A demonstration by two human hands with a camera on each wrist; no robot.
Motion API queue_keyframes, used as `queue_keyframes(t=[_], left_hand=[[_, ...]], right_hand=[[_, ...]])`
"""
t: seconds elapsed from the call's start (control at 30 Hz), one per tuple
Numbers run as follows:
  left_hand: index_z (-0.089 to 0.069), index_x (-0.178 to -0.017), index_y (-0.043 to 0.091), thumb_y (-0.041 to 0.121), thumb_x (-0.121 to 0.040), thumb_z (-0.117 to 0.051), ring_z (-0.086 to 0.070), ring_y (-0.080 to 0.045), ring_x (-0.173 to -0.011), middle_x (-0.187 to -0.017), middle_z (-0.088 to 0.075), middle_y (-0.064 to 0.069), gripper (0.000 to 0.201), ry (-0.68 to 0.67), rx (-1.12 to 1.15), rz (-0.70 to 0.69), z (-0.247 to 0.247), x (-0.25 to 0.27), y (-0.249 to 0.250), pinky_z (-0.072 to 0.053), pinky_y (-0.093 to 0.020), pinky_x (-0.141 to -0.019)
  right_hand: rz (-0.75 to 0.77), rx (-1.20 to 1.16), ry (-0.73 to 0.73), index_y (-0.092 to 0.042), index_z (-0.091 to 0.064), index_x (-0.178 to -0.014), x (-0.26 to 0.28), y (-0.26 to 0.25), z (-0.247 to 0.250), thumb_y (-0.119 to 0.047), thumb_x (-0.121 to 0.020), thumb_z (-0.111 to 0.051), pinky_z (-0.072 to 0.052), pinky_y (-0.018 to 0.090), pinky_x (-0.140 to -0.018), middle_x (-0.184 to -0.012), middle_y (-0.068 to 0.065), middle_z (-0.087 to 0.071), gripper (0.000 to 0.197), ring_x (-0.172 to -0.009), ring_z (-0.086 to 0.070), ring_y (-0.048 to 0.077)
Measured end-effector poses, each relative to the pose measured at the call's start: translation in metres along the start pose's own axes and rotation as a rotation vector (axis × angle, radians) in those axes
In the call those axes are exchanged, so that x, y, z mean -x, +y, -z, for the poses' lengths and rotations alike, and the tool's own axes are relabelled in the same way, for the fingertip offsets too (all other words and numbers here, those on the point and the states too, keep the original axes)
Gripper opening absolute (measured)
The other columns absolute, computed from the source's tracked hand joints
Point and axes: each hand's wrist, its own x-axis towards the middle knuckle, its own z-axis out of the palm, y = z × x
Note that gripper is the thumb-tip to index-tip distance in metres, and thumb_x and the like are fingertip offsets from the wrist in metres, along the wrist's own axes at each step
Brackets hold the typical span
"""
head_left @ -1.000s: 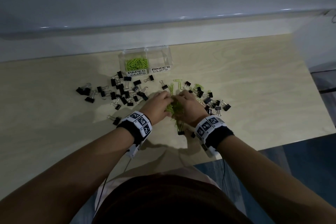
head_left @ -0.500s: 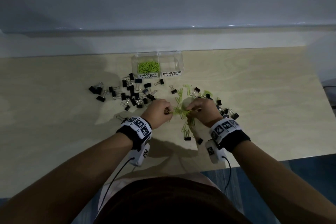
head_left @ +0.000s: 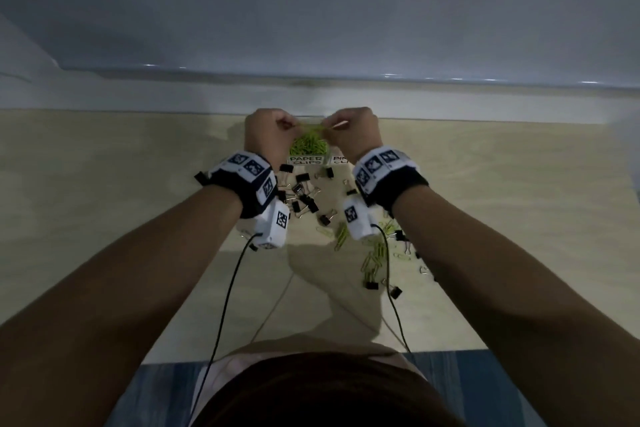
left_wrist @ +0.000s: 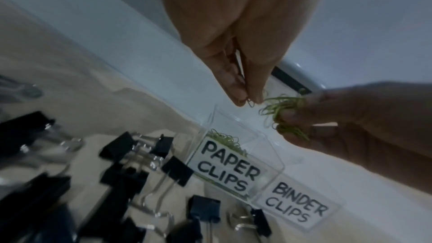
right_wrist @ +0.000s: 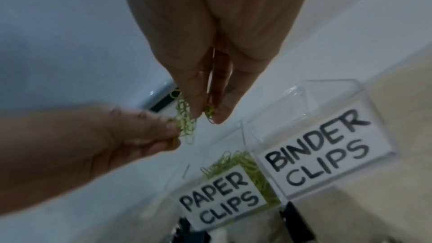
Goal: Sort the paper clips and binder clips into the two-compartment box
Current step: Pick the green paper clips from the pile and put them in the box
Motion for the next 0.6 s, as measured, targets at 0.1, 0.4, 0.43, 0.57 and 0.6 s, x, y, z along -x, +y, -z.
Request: queue_keyframes(t=[0.1,0.4,0.43,0.57,0.6], left_hand=[[-0.075,-0.086,0.008,0.011,-0.075,-0.073,-0.069,-0.022,-0.079,-0.085,-0.074,-0.01,0.011,-0.056,-0.187,-0.001,-0.011,-0.018,0.0,-0.057,-0.032,-0.08],[-0.069,-0.095,0.008,0.012,-0.092,-0.052,-0.054,-0.017,-0.077,-0.087,-0.061,-0.004,0.017,-0.328,-0.424,-0.382,-0.027,0.057,-0.002,-0.051,-0.036,-0.079],[-0.069,-0.098,0.009,0.014,-0.092,-0.053,-0.056,-0.017,-0.08,-0.091,-0.061,-0.004,0.018,-0.42,-0.432,-0.391,-0.034,0.075,-0.009,-0.05,-0.036,-0.081],[-0.065,-0.109,0.002,0.012,-0.09,-0.053,-0.055,-0.028,-0.101,-0.111,-0.058,-0.014,0.024,-0.621,-0.486,-0.42,-0.059,0.127,-0.042,-0.046,-0.04,-0.092],[-0.063,-0.113,0.002,0.013,-0.09,-0.053,-0.053,-0.029,-0.105,-0.113,-0.056,-0.015,0.027,-0.619,-0.508,-0.42,-0.064,0.133,-0.049,-0.045,-0.04,-0.094]], right_hand=[[0.039,0.229,-0.049,-0.017,-0.074,-0.082,-0.013,-0.007,-0.016,-0.008,-0.076,-0.071,-0.058,0.031,-0.076,-0.085,0.002,-0.072,0.011,-0.076,-0.067,0.014],[0.223,0.465,-0.1,-0.006,-0.073,-0.092,0.026,0.052,0.047,0.002,-0.08,-0.055,-0.052,0.028,-0.083,-0.094,0.011,-0.072,0.023,-0.084,-0.066,0.022],[0.199,0.5,-0.108,-0.006,-0.073,-0.093,0.034,0.065,0.052,0.002,-0.079,-0.054,-0.053,0.033,-0.084,-0.095,0.012,-0.072,0.024,-0.086,-0.066,0.025],[0.206,0.615,-0.284,-0.004,-0.065,-0.11,0.074,0.103,0.045,0.0,-0.081,-0.05,-0.05,0.041,-0.089,-0.117,0.017,-0.063,0.033,-0.105,-0.06,0.034],[0.262,0.637,-0.322,-0.005,-0.062,-0.115,0.085,0.108,0.039,-0.003,-0.083,-0.051,-0.051,0.042,-0.089,-0.123,0.016,-0.059,0.034,-0.109,-0.058,0.033]])
